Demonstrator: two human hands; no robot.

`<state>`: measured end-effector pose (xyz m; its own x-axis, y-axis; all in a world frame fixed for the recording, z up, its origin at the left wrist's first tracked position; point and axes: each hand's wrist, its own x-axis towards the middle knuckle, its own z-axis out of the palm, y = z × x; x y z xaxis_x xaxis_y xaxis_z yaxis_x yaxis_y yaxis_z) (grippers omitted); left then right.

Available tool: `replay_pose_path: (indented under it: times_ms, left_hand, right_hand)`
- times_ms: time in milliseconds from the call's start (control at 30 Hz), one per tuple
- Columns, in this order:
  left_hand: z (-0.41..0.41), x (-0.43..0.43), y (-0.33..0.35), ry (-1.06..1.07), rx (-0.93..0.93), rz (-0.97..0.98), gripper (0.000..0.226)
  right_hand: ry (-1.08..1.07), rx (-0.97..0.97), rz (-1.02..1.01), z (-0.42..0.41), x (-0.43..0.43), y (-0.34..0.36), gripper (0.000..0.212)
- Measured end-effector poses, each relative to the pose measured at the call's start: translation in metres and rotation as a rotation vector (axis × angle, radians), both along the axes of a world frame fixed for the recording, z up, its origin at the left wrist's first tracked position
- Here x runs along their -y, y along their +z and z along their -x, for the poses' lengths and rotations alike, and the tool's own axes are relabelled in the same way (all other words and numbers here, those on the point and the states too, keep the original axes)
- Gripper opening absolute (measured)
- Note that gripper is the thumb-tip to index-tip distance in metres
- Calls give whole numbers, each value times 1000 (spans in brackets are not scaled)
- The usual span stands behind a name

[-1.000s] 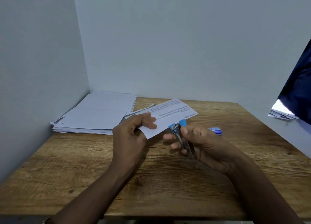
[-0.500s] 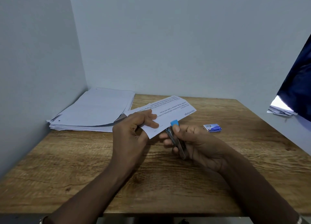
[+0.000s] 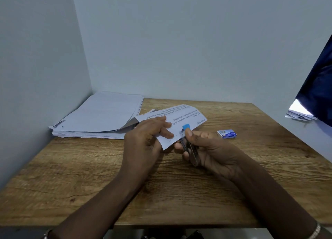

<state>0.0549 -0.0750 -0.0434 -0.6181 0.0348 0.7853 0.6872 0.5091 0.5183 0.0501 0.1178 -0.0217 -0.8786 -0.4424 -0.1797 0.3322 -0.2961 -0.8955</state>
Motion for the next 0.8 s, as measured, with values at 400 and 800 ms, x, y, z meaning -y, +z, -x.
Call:
replay_pose_path:
  times_ms: [400, 800]
  left_hand:
    - [1, -2, -2, -18, -21, 58, 38]
    - [4, 3, 3, 54, 95, -143, 20]
  right_hand:
    - [-116, -61, -100, 2, 4, -9, 21]
    - [-52, -123, 24, -2, 2, -2, 52]
